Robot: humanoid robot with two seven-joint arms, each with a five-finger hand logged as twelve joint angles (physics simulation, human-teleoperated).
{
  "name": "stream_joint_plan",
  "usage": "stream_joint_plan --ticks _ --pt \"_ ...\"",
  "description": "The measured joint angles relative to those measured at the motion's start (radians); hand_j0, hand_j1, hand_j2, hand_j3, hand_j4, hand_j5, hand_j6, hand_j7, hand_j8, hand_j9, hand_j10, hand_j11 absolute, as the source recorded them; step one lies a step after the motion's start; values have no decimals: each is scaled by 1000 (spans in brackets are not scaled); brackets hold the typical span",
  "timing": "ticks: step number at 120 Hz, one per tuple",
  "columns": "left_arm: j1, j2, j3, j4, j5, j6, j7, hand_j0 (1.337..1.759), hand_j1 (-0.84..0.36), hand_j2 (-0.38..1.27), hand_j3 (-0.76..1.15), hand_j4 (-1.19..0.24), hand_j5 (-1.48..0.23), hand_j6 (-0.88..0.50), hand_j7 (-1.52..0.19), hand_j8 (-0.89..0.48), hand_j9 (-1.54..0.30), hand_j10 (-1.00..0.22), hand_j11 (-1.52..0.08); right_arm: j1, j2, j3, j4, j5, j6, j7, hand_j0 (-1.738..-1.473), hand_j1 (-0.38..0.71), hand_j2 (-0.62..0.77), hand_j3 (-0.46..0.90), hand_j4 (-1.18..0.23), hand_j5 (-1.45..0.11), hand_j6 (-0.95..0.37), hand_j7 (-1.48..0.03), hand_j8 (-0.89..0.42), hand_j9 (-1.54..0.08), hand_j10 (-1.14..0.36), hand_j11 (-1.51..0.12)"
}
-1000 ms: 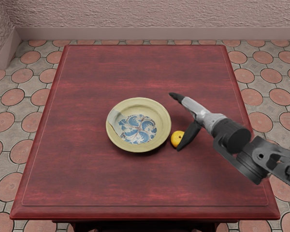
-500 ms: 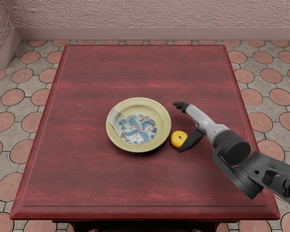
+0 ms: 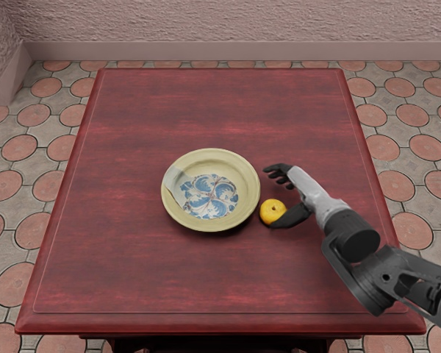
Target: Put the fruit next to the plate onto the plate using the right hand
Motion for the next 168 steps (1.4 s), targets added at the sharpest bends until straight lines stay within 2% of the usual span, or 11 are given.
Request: stream_joint_plan --ticks 34,43,53,58,72,88,93,94,97,124,168 --pt "0 0 0 0 0 0 0 1658 346 0 0 -2 -3 -2 -3 -2 -3 -2 -3 -10 10 -26 0 -4 -29 0 -1658 148 -88 0 -363 -483 -369 -477 -363 -484 -363 -485" --pt "0 0 0 0 0 0 0 1658 346 0 0 -2 -3 -2 -3 -2 -3 -2 -3 -12 14 -34 0 -7 -36 0 -1658 140 -86 0 -232 -659 -375 -485 -371 -490 -371 -491" --pt "0 0 0 0 0 0 0 1658 346 0 0 -2 -3 -2 -3 -2 -3 -2 -3 -15 15 -39 0 -9 -45 1 -1658 142 -85 0 -235 -667 -387 -502 -388 -501 -324 -542" --pt "0 0 0 0 0 0 0 1658 346 0 0 -2 -3 -2 -3 -2 -3 -2 -3 -16 15 -39 0 -11 -47 2 -1658 153 -86 0 -238 -657 -401 -520 -403 -517 -320 -551" --pt "0 0 0 0 0 0 0 1658 346 0 0 -2 -3 -2 -3 -2 -3 -2 -3 -19 16 -36 0 -10 -51 3 -1658 197 -51 0 -314 -551 -453 -588 -453 -589 -423 -388" --pt "0 0 0 0 0 0 0 1658 346 0 0 -2 -3 -2 -3 -2 -3 -2 -3 -20 16 -32 0 -5 -55 2 -1658 234 26 0 -400 -433 -493 -666 -416 -674 -483 -279" --pt "0 0 0 0 0 0 0 1658 346 0 0 -2 -3 -2 -3 -2 -3 -2 -3 -20 15 -30 0 -4 -56 2 -1658 244 46 0 -412 -465 -489 -686 -411 -701 -501 -267" --pt "0 0 0 0 0 0 0 1658 346 0 0 -2 -3 -2 -3 -2 -3 -2 -3 -20 15 -30 0 -2 -57 2 -1658 247 50 1 -388 -638 -490 -689 -407 -705 -449 -366" --pt "0 0 0 0 0 0 0 1658 346 0 0 -2 -3 -2 -3 -2 -3 -2 -3 -20 13 -29 0 -2 -57 1 -1657 251 66 0 -392 -709 -490 -699 -407 -716 -457 -360" --pt "0 0 0 0 0 0 0 1658 346 0 0 -2 -3 -2 -3 -2 -3 -2 -3 -20 5 0 0 -1 -58 -1 -1658 261 159 1 -521 -761 -487 -751 -401 -766 -542 -643" --pt "0 0 0 0 0 0 0 1658 346 0 0 -2 -3 -2 -3 -2 -3 -2 -3 -9 6 48 0 0 -42 -1 -1658 262 273 0 -593 -810 -530 -795 -440 -809 -587 -789"
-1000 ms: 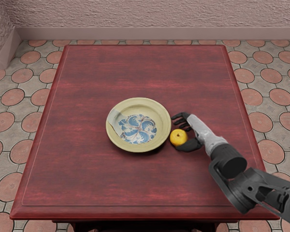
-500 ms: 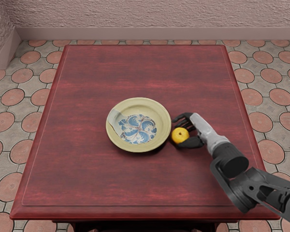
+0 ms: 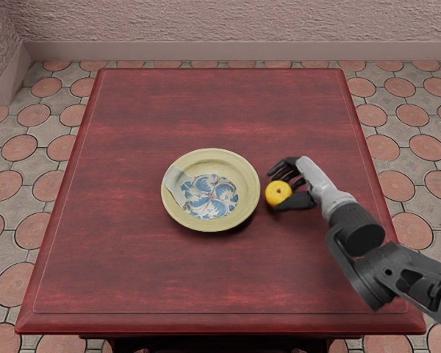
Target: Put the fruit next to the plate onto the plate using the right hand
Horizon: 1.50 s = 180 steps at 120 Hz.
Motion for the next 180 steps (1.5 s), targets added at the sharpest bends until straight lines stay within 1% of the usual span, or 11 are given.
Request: stream_joint_plan --ticks 19,59,90,139,180 --pt "0 0 0 0 0 0 0 1658 346 0 0 -2 -3 -2 -3 -2 -3 -2 -3 22 7 19 0 1 12 0 -1658 261 292 0 -598 -809 -544 -795 -450 -808 -591 -798" --pt "0 0 0 0 0 0 0 1658 346 0 0 -2 -3 -2 -3 -2 -3 -2 -3 91 33 36 0 3 24 0 -1658 252 257 0 -582 -780 -551 -768 -459 -774 -583 -771" --pt "0 0 0 0 0 0 0 1658 346 0 0 -2 -3 -2 -3 -2 -3 -2 -3 113 70 70 0 3 62 0 -1658 252 232 0 -581 -772 -539 -763 -450 -769 -582 -767" --pt "0 0 0 0 0 0 0 1658 346 0 0 -2 -3 -2 -3 -2 -3 -2 -3 118 162 67 0 3 90 0 -1658 249 214 0 -578 -768 -534 -759 -443 -765 -579 -764" --pt "0 0 0 0 0 0 0 1658 346 0 0 -2 -3 -2 -3 -2 -3 -2 -3 107 213 30 0 3 96 0 -1658 248 204 0 -577 -769 -534 -759 -441 -764 -578 -763"
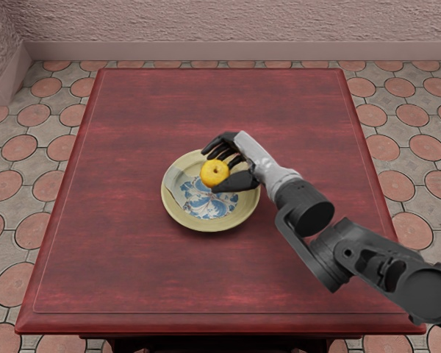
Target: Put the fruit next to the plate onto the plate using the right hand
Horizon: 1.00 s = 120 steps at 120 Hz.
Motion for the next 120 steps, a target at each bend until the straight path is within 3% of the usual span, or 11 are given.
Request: stream_joint_plan --ticks 26,52,84,120 --pt "0 0 0 0 0 0 0 1658 346 0 0 -2 -3 -2 -3 -2 -3 -2 -3 -1 3 -11 0 0 -2 0 -1658 220 124 0 -531 -704 -519 -697 -441 -700 -533 -699" --pt "0 0 0 0 0 0 0 1658 346 0 0 -2 -3 -2 -3 -2 -3 -2 -3 1 -20 -6 0 -1 -12 0 -1658 -94 34 0 -233 -308 -229 -305 -202 -306 -234 -306" --pt "0 0 0 0 0 0 0 1658 346 0 0 -2 -3 -2 -3 -2 -3 -2 -3 8 -30 36 0 8 52 0 -1658 -259 6 0 -81 -106 -80 -105 -73 -106 -81 -106" --pt "-2 0 0 0 0 0 0 1658 346 0 0 -2 -3 -2 -3 -2 -3 -2 -3 6 -57 451 -30 540 641 0 -1658 -313 -1 0 -32 -41 -32 -41 -30 -41 -32 -41"
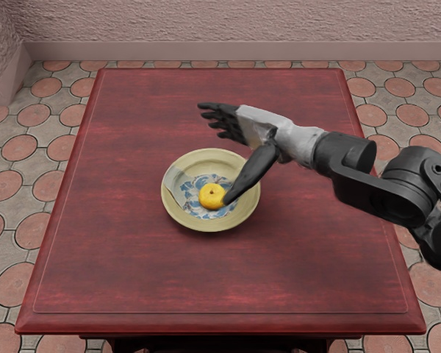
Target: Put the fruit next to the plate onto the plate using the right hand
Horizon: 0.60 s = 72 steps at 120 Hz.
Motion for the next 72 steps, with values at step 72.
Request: stream_joint_plan --ticks 72 --pt "3 0 1 0 1 1 1 1658 346 0 0 -2 -3 -2 -3 -2 -3 -2 -3 -246 -197 404 -180 374 348 0 -1658 -328 -3 0 -17 -23 -17 -23 -17 -23 -17 -23"
